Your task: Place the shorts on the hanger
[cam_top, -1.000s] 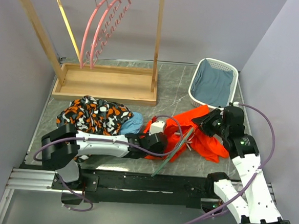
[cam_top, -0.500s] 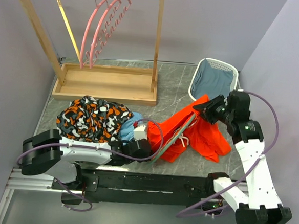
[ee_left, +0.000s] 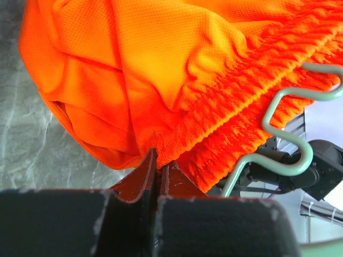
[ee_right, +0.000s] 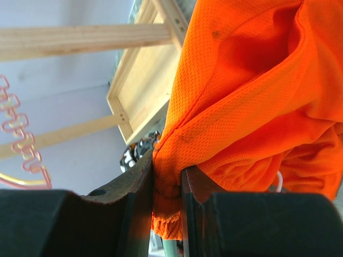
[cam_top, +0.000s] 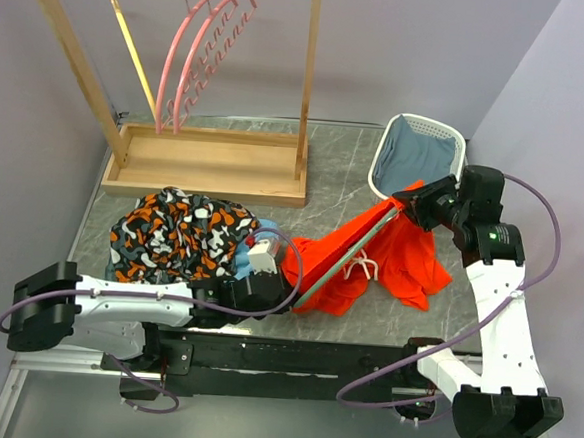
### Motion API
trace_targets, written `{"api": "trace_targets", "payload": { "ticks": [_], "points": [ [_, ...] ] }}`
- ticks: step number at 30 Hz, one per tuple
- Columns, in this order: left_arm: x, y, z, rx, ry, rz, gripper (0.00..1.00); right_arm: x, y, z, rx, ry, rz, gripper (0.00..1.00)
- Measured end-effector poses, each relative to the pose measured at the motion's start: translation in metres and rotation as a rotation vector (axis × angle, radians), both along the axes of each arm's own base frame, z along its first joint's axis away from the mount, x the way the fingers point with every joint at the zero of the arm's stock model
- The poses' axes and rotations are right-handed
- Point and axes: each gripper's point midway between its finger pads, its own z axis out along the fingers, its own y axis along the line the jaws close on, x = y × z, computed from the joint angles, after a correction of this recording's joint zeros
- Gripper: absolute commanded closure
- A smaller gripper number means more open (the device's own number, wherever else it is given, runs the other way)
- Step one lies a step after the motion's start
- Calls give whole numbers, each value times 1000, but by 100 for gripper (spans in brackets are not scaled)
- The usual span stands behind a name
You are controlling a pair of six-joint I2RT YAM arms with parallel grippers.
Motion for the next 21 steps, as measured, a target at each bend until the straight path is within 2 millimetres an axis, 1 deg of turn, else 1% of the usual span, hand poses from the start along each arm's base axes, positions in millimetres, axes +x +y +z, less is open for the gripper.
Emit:
{"api": "trace_targets", "payload": {
  "ticks": [2,7,12,15,18,21],
  "points": [
    [-2,2,3,2,-4,-5,99,2,-3,-2,6,12,-18,100],
    [-7,5,2,38,-10,-24,99,7,-9,-5,-3,42,-54,100],
    [-13,3,19,30,-28,-39,99,10,-20,-1,-43,34,-106,100],
    [-16,3,25,42,-39,-51,99,11,-25,-2,-62,38,-128,100],
    [-17,4,30,57,-44,-60,99,11,-27,-3,-69,40,-138,100],
    [-19,4,41,68,-51,-74,99,12,-31,-2,-80,32,-156,100]
  ]
}}
